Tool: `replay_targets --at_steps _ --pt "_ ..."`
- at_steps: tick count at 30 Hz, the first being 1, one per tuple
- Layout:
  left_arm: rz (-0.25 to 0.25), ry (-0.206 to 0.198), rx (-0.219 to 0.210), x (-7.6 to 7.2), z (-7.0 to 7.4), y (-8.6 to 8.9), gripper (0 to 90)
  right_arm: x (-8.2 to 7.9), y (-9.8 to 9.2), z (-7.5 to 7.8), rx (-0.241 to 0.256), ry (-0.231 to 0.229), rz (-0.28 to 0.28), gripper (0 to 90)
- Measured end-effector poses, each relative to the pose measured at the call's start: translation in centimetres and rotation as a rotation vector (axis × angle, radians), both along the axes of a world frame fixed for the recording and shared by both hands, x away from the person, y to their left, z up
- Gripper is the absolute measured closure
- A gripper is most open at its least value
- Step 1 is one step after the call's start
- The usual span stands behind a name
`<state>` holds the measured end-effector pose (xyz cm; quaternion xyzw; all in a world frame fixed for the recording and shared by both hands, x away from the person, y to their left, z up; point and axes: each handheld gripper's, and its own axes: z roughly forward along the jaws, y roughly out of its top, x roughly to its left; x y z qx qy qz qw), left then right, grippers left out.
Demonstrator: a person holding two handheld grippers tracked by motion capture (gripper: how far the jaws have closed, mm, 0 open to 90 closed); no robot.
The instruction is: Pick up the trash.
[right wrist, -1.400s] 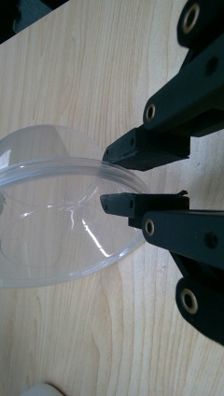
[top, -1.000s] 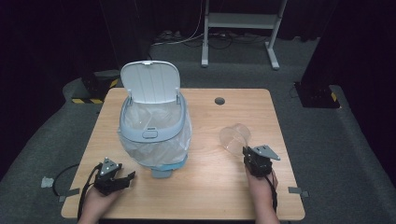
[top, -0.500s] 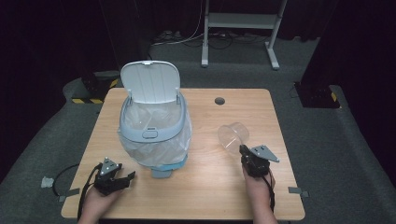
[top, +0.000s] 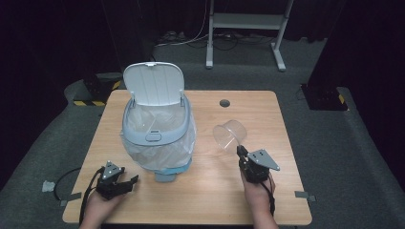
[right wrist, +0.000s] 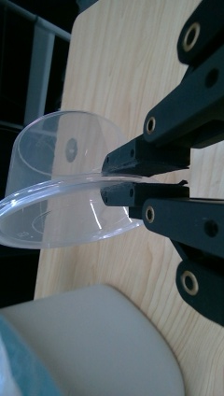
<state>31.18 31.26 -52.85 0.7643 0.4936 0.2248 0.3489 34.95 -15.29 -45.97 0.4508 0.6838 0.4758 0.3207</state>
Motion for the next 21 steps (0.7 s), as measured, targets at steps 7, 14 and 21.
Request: replay_targets --at_steps 7,14,21 --pt "-0.001 0.0 0.001 0.0 0.0 0.0 31.0 -0.7 1.3 1.0 0.015 -0.039 0.019 84.0" --pt "-0.001 0.0 0.0 0.0 0.0 0.0 31.1 -1.2 2.0 2.1 0.034 -0.071 0.033 84.1" --pt "-0.001 0.0 0.0 0.0 0.0 0.0 31.1 -1.7 2.7 4.1 0.053 -0.125 0.05 84.1"
